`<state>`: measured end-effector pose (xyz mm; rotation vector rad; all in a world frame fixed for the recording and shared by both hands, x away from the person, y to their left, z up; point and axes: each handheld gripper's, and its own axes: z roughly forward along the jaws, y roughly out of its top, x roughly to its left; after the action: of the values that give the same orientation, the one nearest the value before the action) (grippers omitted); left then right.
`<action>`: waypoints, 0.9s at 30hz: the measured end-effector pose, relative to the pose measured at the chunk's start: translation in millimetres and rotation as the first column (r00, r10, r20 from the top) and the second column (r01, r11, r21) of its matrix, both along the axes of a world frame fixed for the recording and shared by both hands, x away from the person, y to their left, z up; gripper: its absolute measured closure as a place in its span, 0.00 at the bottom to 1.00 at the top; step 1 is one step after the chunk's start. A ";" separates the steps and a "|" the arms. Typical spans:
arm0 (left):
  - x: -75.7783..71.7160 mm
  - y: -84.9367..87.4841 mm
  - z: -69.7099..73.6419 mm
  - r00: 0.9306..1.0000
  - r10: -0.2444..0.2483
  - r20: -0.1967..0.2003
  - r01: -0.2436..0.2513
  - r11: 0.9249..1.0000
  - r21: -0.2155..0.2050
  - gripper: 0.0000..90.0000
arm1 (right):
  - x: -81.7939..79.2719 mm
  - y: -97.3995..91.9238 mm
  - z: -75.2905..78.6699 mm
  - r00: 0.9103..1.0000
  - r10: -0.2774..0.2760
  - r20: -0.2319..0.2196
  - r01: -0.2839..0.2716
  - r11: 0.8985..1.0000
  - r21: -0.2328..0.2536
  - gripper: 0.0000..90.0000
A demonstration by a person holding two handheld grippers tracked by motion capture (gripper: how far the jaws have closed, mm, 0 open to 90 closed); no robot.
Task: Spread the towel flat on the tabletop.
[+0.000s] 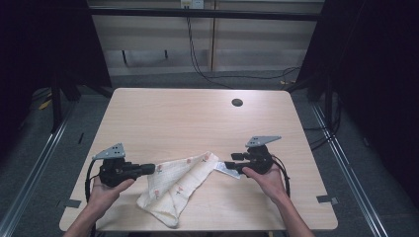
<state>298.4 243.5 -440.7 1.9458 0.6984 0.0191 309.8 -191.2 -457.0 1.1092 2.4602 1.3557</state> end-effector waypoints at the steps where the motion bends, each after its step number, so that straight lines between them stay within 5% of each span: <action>1: 0.8 1.3 -1.1 1.000 0.002 -0.002 -0.002 1.000 0.001 0.97 | 4.1 1.8 -0.4 1.000 0.002 -0.003 -0.002 1.000 -0.008 0.62; 14: 4.6 5.1 -7.8 1.000 0.014 -0.014 -0.013 1.000 0.015 0.97 | 47.1 19.3 -25.7 0.999 0.006 -0.045 -0.007 1.000 -0.016 0.67; 27: 9.2 13.4 -11.0 0.999 0.044 -0.017 -0.044 0.999 0.009 0.97 | 52.8 36.3 -46.8 0.999 0.014 -0.031 -0.016 0.997 -0.076 0.71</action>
<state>307.6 256.9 -451.7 1.9400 0.7537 0.0328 362.7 -154.9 -503.8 1.1043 2.5238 1.2460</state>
